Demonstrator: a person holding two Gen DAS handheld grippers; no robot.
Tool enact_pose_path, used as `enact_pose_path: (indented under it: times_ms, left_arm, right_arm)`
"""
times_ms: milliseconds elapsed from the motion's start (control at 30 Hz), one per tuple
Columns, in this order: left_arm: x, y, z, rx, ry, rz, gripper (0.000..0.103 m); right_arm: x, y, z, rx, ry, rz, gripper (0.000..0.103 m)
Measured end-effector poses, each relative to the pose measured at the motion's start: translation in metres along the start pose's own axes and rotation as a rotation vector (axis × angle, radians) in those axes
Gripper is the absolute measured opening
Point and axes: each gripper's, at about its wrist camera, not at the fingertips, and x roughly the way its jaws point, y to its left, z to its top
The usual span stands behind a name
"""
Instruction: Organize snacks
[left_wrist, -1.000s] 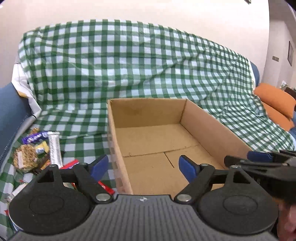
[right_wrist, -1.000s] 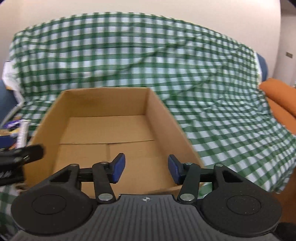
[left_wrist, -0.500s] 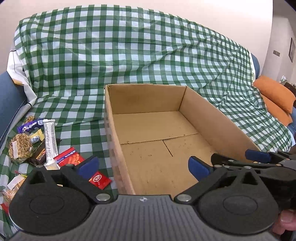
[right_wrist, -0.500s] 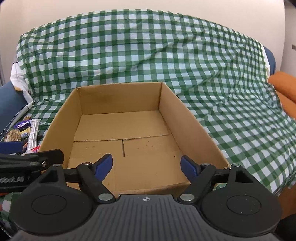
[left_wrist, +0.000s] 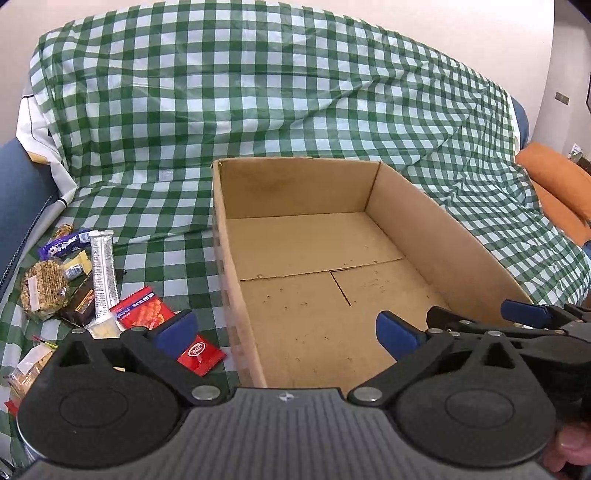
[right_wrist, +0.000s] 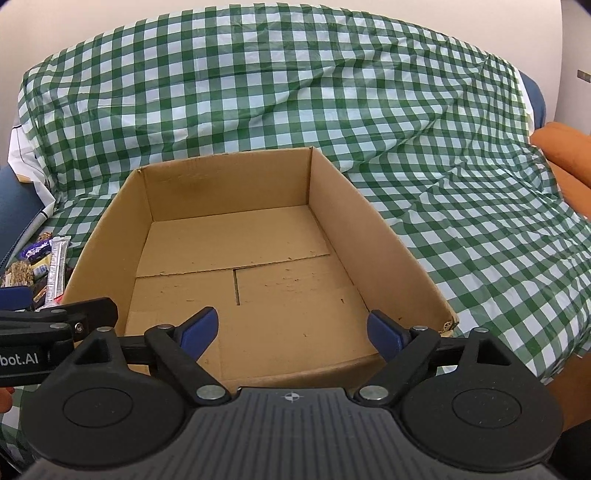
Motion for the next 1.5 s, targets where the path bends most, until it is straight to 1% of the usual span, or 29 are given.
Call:
enact_pose_path:
  times_ms: [267,467,967,1133,1200,1233,1267,1300,1333,1367,1433,1500]
  left_arm:
    - [0.000,0.000,-0.002,-0.005,0.018,-0.032,0.103]
    - [0.001,0.000,-0.003,-0.006,0.024,-0.033,0.103]
    - [0.000,-0.003,-0.006,-0.006,0.018,-0.049,0.103]
    - [-0.004,0.001,-0.005,-0.012,-0.004,-0.058,0.102]
    - [-0.008,0.005,-0.004,-0.019,-0.021,-0.069,0.093]
    - [-0.010,0.008,-0.003,-0.020,-0.028,-0.077,0.075]
    - [-0.012,0.010,-0.001,-0.020,-0.028,-0.084,0.059]
    - [-0.013,0.014,0.000,-0.021,-0.025,-0.093,0.054]
    - [-0.016,0.019,0.003,-0.027,-0.017,-0.104,0.041]
    - [-0.018,0.025,0.006,-0.035,-0.004,-0.116,0.028]
    - [-0.023,0.041,0.018,-0.043,0.027,-0.130,0.027]
    - [-0.026,0.063,0.036,-0.047,0.075,-0.158,0.027]
  right_arm:
    - [0.000,-0.001,0.001,-0.005,0.001,-0.001,0.089]
    - [0.000,0.000,0.001,-0.008,-0.002,-0.002,0.089]
    - [-0.001,-0.001,0.000,-0.010,-0.021,-0.008,0.090]
    - [-0.003,-0.001,0.000,-0.016,-0.037,-0.002,0.089]
    - [-0.004,0.001,0.000,-0.022,-0.049,0.010,0.086]
    - [-0.005,0.003,0.000,-0.028,-0.056,0.017,0.084]
    - [-0.007,0.005,0.000,-0.037,-0.064,0.025,0.082]
    - [-0.008,0.008,0.000,-0.046,-0.074,0.035,0.075]
    - [-0.010,0.011,0.001,-0.055,-0.084,0.047,0.068]
    - [-0.011,0.014,0.002,-0.061,-0.094,0.060,0.065]
    - [-0.015,0.022,0.005,-0.066,-0.116,0.089,0.055]
    - [-0.018,0.031,0.007,-0.067,-0.134,0.118,0.053]
